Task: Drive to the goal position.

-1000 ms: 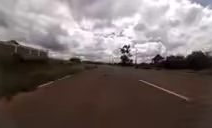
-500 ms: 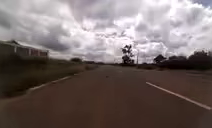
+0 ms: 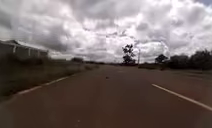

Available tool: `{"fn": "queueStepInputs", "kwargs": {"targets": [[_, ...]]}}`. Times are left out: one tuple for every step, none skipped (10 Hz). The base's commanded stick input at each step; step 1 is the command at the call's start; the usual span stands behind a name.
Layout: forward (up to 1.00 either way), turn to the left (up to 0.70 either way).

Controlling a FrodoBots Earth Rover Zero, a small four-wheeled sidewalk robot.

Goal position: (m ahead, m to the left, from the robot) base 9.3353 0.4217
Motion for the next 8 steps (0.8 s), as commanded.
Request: {"fn": "queueStepInputs", "kwargs": {"targets": [[1.0, 0.0], [1.0, 0.0], [1.0, 0.0], [1.0, 0.0], [1.0, 0.0], [1.0, 0.0], [1.0, 0.0], [1.0, 0.0]]}}
